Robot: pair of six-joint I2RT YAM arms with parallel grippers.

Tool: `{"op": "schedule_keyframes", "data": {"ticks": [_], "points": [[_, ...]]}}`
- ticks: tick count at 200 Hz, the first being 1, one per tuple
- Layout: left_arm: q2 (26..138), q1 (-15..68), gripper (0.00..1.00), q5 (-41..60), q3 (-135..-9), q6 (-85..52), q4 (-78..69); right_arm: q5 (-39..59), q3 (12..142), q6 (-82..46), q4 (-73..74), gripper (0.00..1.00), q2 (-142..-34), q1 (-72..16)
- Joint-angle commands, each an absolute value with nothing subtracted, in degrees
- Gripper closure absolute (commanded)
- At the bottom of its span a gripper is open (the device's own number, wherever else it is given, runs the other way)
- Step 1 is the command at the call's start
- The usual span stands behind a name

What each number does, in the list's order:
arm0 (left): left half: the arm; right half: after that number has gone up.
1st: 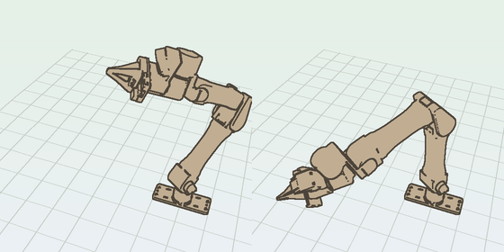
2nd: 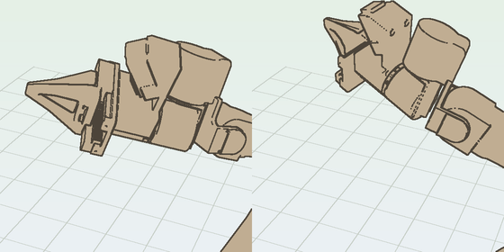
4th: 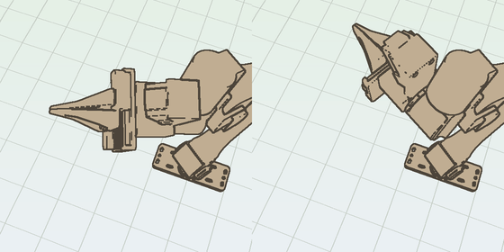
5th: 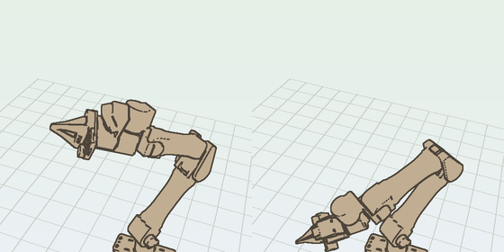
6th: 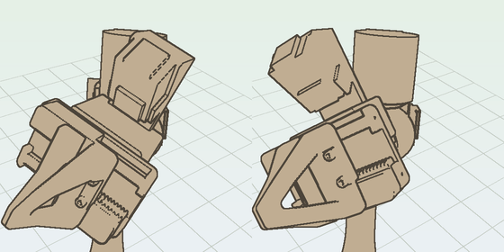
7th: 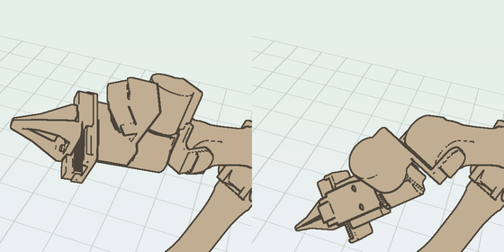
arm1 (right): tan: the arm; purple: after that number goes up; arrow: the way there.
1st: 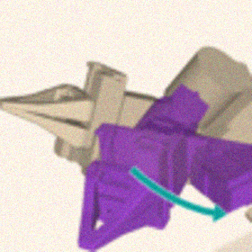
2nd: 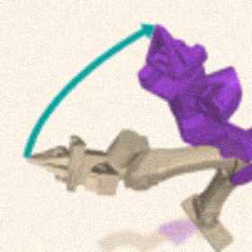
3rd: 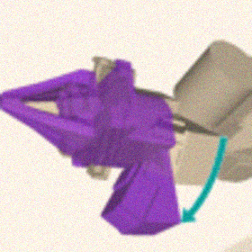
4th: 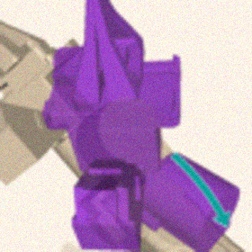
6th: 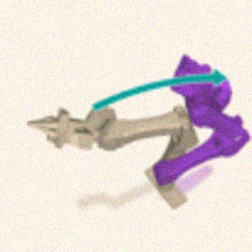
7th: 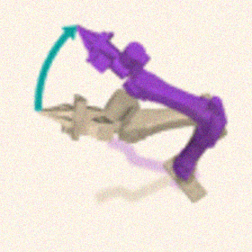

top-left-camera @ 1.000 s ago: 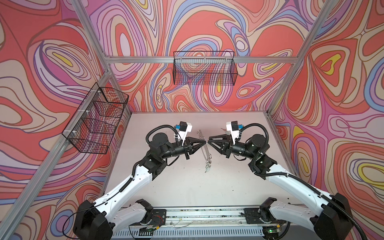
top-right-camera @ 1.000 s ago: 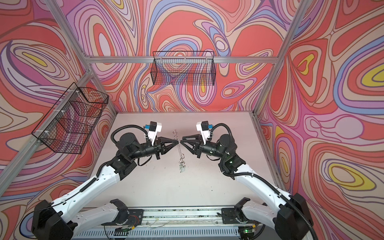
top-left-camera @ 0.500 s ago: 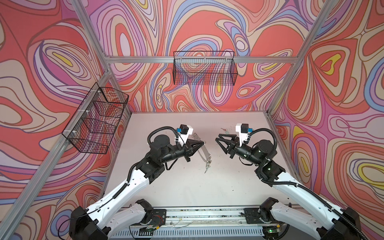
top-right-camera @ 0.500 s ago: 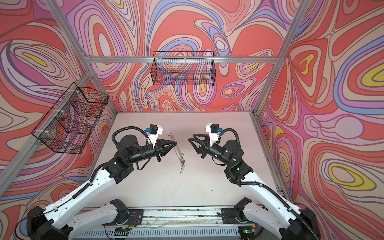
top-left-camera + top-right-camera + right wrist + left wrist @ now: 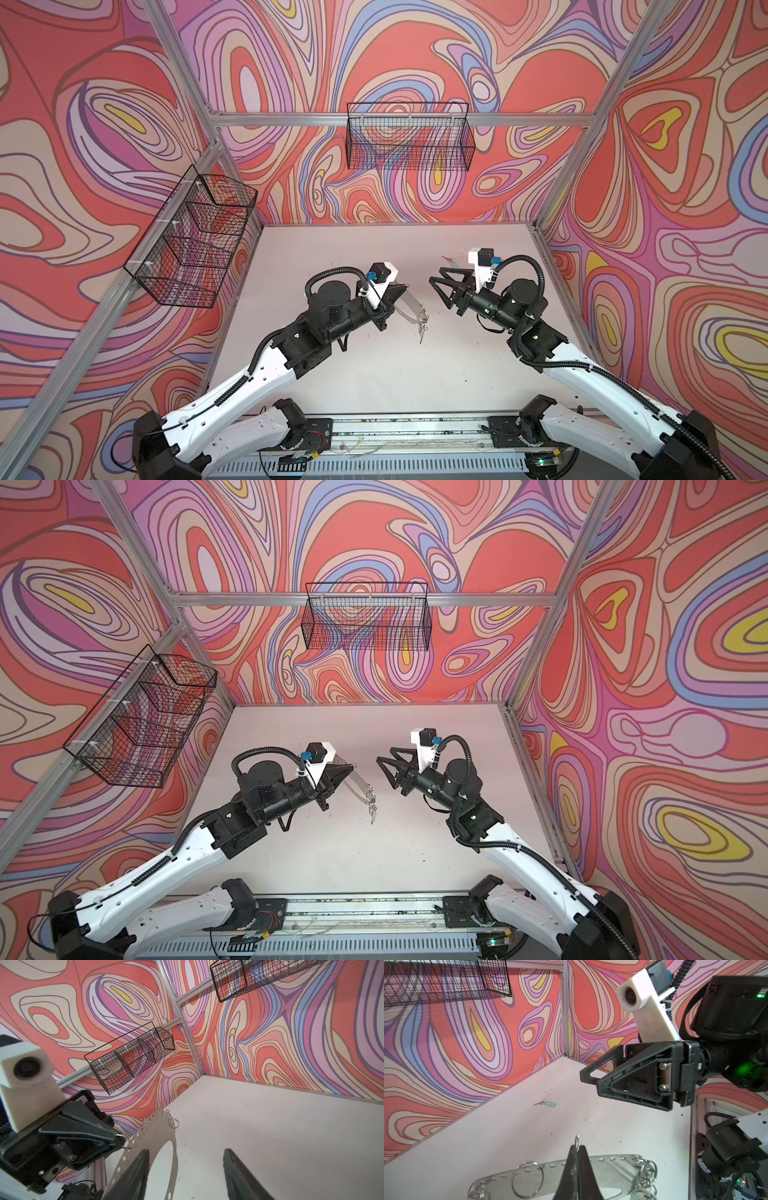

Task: Put the keys on the keyring
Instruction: 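Release the plate with the right gripper and swing it toward the green-tag key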

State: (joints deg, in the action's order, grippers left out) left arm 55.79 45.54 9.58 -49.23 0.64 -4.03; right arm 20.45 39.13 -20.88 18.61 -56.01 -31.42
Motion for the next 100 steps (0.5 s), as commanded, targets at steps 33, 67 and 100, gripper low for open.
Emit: {"op": "schedule_keyframes", "data": {"ticks": [33, 67, 100], "points": [[53.7, 46.1, 1.0, 6.9, -48.4, 4.2, -5.3, 7.7, 38.7, -20.6, 13.1, 0.02, -58.0, -31.1], [52.3, 46.1, 1.0, 8.1, -47.8, 3.3, -4.7, -2.1, 40.6, -20.5, 10.0, 0.02, -64.3, -30.2], [50.6, 46.0, 1.0, 9.7, -46.9, 2.1, -5.1, -4.9, 47.2, -19.9, 5.4, 0.03, -77.2, -26.5]]}}
